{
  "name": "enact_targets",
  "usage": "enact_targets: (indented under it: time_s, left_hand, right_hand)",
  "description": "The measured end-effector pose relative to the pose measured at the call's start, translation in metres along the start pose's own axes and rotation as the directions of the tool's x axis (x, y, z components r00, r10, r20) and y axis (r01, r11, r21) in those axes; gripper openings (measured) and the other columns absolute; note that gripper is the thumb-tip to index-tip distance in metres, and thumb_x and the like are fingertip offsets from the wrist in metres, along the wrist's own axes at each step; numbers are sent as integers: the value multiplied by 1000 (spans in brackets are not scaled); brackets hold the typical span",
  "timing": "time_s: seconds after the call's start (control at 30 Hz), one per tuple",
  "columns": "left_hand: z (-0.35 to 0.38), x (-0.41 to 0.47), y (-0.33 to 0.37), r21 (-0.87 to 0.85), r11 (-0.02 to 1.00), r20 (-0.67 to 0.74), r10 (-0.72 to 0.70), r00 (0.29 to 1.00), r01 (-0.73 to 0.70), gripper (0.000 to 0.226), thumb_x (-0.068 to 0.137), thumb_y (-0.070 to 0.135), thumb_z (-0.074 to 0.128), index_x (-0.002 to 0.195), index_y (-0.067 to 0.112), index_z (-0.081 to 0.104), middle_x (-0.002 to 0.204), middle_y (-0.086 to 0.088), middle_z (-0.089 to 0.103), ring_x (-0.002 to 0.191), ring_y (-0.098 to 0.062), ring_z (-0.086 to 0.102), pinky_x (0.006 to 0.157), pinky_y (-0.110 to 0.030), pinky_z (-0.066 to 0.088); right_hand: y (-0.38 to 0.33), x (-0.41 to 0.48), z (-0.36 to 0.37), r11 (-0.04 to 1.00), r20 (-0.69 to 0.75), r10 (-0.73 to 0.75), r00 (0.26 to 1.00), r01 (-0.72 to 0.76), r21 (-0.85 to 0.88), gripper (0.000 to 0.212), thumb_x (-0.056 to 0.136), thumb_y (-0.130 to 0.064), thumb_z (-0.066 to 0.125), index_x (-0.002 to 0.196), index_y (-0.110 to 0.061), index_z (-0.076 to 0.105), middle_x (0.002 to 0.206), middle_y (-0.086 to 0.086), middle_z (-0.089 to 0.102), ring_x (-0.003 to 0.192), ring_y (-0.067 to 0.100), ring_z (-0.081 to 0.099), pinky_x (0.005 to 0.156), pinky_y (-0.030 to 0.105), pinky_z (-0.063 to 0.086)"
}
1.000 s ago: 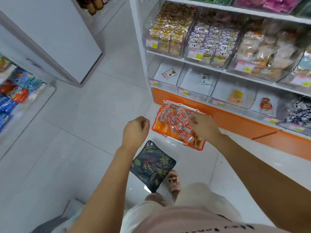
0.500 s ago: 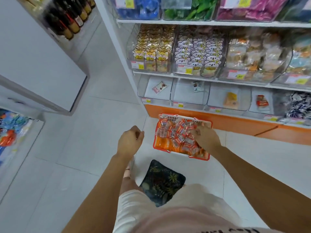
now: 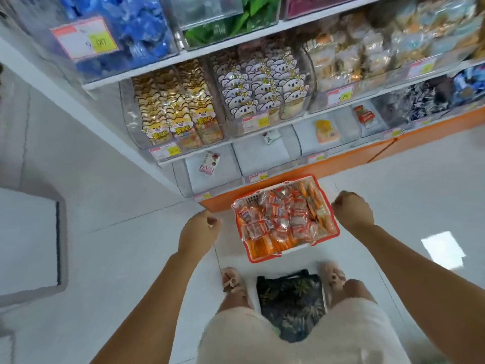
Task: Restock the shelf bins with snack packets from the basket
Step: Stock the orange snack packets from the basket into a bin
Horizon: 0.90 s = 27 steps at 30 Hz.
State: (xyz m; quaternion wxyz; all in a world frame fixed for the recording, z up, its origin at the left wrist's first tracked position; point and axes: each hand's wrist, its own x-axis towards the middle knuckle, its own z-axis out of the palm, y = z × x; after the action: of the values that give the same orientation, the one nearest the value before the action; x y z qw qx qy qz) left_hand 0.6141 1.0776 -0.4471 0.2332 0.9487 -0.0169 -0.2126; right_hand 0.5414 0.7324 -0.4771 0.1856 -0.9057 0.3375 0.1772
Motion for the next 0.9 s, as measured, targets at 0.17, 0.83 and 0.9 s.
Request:
enact_targets:
  time_s: [0.17, 0.83, 0.9]
  left_hand:
    - [34, 51, -7, 53, 999, 86, -8, 996, 4, 23, 92, 30, 57, 88, 8, 63, 87, -6, 66, 84, -24, 62, 72, -29, 45]
    - [372, 261, -6, 243, 937, 259, 186, 948, -250, 55, 92, 42, 53, 141, 19, 40, 147, -3, 40, 121, -21, 51, 103, -39, 43]
    - [393, 272, -9, 331, 891, 303, 213, 929, -312, 57, 93, 44, 51, 142, 18, 37, 154, -4, 26, 131, -22, 41, 106, -35, 37]
  right_hand:
    - [10, 44, 24, 997, 35, 52, 998, -50, -58, 21, 93, -19, 49, 101, -3, 60, 102, 15, 62, 86, 31, 57, 67, 29, 42]
    - [87, 295, 267, 827, 355, -519, 778, 561, -21, 85, 80, -52, 67, 149, -28, 23, 150, 1, 35, 127, 24, 46, 104, 37, 40]
    - [89, 309, 286, 749, 374, -566, 735, 648, -140, 96, 79, -60, 62, 152, -27, 11, 156, 4, 24, 141, 29, 26, 116, 44, 24]
